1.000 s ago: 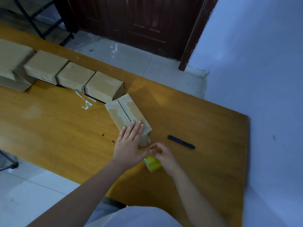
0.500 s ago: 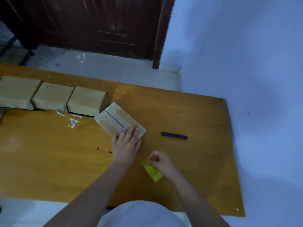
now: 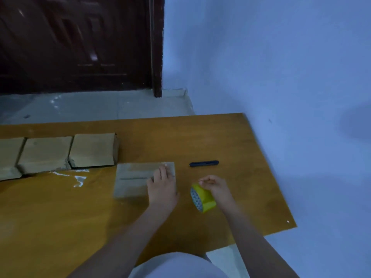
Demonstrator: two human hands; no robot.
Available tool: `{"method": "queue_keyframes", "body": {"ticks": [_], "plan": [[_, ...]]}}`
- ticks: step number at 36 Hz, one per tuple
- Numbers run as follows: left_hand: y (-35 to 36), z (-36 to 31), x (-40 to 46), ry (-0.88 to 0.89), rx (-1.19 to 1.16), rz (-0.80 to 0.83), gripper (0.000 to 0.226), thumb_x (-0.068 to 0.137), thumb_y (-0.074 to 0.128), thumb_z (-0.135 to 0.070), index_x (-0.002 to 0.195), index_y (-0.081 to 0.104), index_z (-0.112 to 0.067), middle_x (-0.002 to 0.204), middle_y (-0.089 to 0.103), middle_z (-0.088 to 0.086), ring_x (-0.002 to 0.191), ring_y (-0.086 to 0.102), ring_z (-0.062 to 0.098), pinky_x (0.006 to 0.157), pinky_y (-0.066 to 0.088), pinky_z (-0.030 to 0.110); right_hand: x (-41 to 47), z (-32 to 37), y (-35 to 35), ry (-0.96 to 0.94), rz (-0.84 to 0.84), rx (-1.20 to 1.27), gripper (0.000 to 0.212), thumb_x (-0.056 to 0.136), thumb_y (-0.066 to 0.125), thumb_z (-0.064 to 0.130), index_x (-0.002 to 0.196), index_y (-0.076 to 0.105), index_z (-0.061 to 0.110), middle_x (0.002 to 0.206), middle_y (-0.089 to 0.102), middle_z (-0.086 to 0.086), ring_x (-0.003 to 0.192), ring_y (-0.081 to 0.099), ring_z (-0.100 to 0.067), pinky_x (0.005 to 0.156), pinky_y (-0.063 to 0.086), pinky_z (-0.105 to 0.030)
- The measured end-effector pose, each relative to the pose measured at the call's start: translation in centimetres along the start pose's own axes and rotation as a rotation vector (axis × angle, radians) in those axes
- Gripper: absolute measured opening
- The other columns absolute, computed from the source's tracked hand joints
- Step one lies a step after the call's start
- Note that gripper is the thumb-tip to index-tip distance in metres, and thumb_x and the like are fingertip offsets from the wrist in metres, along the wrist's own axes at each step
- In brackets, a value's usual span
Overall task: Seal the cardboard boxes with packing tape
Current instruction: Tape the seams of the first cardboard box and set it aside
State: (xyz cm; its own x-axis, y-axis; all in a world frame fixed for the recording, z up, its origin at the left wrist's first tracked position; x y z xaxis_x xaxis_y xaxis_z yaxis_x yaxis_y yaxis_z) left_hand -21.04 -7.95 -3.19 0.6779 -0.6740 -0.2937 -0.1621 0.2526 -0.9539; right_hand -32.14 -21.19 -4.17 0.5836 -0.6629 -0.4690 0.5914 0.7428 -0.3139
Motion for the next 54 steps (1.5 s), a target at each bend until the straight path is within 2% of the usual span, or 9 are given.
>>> {"method": "queue_keyframes", "body": {"ticks": [8, 12, 17, 23, 30, 35, 40, 49, 54], "plan": [[-3.9, 1.8, -0.4, 0.123, -0.499, -0.204, 0.096, 0.077, 0.002, -0.077, 0.132, 0.050, -0.015, 0.132, 0.041, 0.004, 0.123, 0.034, 0.023, 0.099, 0.027, 0.036, -1.0, 5.2, -0.6, -0.091, 0.111, 0.007, 0.003, 0.081, 0.070, 0.014, 0.079, 0.071, 0.013, 0.086, 0.068, -0.005, 0.086, 0.064, -0.022, 0.077, 0.048, -0.035], [-5.3, 1.5, 0.9, 0.275, -0.796, -0.121, 0.057, 0.090, 0.043, -0.061, 0.106, 0.064, -0.011, 0.106, 0.057, 0.004, 0.109, 0.046, 0.022, 0.090, 0.038, 0.036, -1.5, 7.6, 0.1, -0.173, 0.160, 0.004, 0.016, 0.066, 0.071, 0.027, 0.078, 0.071, 0.017, 0.089, 0.071, -0.011, 0.082, 0.062, -0.014, 0.078, 0.048, -0.029], [-5.7, 1.7, 1.6, 0.284, -1.023, -0.156, 0.031, 0.092, 0.061, -0.025, 0.078, 0.058, 0.002, 0.076, 0.060, 0.014, 0.073, 0.054, 0.026, 0.066, 0.042, 0.043, -1.7, 9.2, 0.0, -0.229, 0.119, -0.037, 0.003, 0.080, 0.072, 0.011, 0.080, 0.073, 0.014, 0.080, 0.069, -0.004, 0.077, 0.061, -0.011, 0.075, 0.047, -0.026], [-6.8, 2.4, 2.4, 0.209, -1.120, -0.218, 0.026, 0.094, 0.059, -0.018, 0.076, 0.059, 0.001, 0.069, 0.059, 0.009, 0.063, 0.051, 0.022, 0.061, 0.042, 0.036, -2.4, 10.4, 0.0, -0.245, 0.082, -0.010, 0.043, 0.091, 0.061, 0.027, 0.132, 0.048, 0.027, 0.099, 0.065, 0.010, 0.098, 0.058, -0.003, 0.086, 0.044, -0.015], [-7.8, 3.7, 3.9, -0.166, -1.647, 0.238, 0.026, 0.099, 0.047, -0.013, 0.075, 0.053, -0.006, 0.075, 0.064, 0.014, 0.064, 0.065, 0.027, 0.072, 0.056, 0.041, -4.9, 10.0, -0.1, -0.362, 0.251, 0.271, 0.022, 0.087, 0.062, 0.033, 0.094, 0.070, 0.014, 0.088, 0.068, -0.002, 0.085, 0.062, -0.014, 0.077, 0.050, -0.025], [-7.8, 4.7, 5.3, -0.168, -1.596, 0.087, 0.023, 0.096, 0.052, -0.005, 0.073, 0.051, -0.003, 0.067, 0.059, 0.012, 0.039, 0.058, 0.009, 0.045, 0.051, 0.021, -4.8, 8.7, -0.5, -0.275, 0.214, 0.124, 0.055, 0.071, 0.073, 0.052, 0.089, 0.063, 0.001, 0.079, 0.057, -0.009, 0.076, 0.053, -0.019, 0.070, 0.042, -0.032], [-3.7, 4.8, 5.0, -0.089, -1.212, 0.008, 0.032, 0.097, 0.055, -0.019, 0.067, 0.060, -0.007, 0.070, 0.064, 0.009, 0.069, 0.063, 0.027, 0.073, 0.054, 0.041, -5.2, 6.5, -0.5, -0.007, 0.179, -0.512, 0.034, 0.087, 0.063, 0.036, 0.066, 0.048, 0.014, 0.062, 0.043, -0.003, 0.053, 0.043, -0.014, 0.054, 0.031, -0.028], [-1.2, 5.1, 4.9, 0.073, -0.890, -0.434, 0.037, 0.094, 0.059, -0.024, 0.063, 0.052, -0.005, 0.065, 0.044, 0.002, 0.072, 0.046, 0.022, 0.063, 0.039, 0.036, -5.9, 5.6, 1.4, 0.090, 0.146, -0.578, 0.038, 0.088, 0.058, 0.040, 0.070, 0.053, 0.008, 0.063, 0.043, -0.002, 0.055, 0.043, -0.014, 0.053, 0.031, -0.027], [0.6, 5.2, 5.7, -0.001, -1.081, -0.387, 0.034, 0.094, 0.058, -0.016, 0.068, 0.051, 0.003, 0.074, 0.046, 0.006, 0.060, 0.039, 0.007, 0.055, 0.029, 0.019, -5.1, 5.2, 2.6, 0.090, 0.148, -0.567, 0.044, 0.090, 0.057, 0.038, 0.057, 0.038, 0.016, 0.054, 0.034, 0.001, 0.045, 0.033, -0.012, 0.048, 0.025, -0.028]]}}
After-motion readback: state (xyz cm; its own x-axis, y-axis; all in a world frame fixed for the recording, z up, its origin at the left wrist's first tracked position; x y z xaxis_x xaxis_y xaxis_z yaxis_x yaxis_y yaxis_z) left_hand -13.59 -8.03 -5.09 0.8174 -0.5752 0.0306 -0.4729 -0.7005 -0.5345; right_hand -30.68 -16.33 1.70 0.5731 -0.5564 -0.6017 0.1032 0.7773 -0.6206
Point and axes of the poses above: each hand's wrist, its own x-axis towards the middle knuckle, its own y-axis out of the palm, z = x × y, the point moved 1 cm from there along x, towards the middle knuckle
